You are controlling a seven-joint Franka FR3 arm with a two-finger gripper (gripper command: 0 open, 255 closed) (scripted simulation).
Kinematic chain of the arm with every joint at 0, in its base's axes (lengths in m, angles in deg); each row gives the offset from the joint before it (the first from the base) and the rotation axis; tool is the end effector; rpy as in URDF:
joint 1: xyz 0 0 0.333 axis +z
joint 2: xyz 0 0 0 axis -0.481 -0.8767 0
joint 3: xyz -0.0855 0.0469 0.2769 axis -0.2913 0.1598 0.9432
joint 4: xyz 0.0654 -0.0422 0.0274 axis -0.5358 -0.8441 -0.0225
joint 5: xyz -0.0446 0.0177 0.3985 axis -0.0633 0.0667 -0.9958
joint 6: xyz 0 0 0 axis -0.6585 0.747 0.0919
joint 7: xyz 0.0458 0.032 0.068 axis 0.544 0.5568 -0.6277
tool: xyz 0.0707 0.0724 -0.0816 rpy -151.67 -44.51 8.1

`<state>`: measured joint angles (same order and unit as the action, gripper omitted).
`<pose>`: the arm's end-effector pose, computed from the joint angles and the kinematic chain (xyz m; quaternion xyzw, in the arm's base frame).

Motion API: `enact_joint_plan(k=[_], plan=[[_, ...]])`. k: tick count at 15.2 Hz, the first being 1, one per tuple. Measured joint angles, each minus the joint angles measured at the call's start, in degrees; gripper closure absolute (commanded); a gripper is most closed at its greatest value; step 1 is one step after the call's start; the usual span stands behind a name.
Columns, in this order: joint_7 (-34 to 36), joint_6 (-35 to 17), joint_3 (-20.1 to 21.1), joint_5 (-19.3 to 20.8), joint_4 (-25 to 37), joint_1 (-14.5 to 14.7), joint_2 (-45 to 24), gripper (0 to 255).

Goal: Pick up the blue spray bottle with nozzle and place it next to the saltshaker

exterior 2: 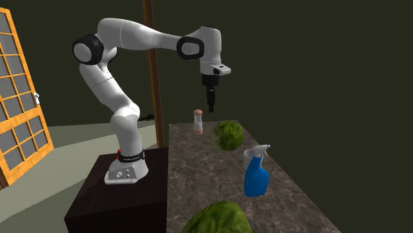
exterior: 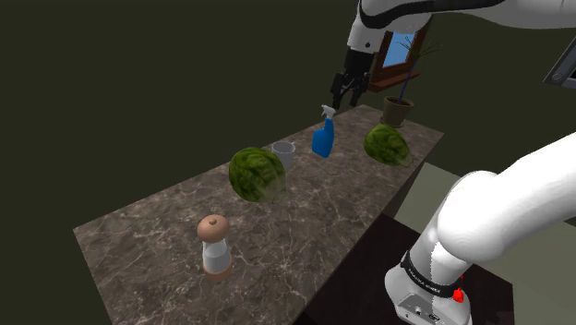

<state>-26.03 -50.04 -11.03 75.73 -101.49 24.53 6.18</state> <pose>0.4130 -0.1564 0.5077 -0.9952 0.0897 -0.0086 0.0378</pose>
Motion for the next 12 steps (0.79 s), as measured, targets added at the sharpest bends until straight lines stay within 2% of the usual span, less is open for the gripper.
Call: enact_joint_plan(k=[6,12], plan=[[-5.92,-4.22,-4.57,-0.34,6.5,-0.85,-11.14,0],[-12.15,-7.33,-8.26,-3.11,14.94,-2.29,-23.55,0]])
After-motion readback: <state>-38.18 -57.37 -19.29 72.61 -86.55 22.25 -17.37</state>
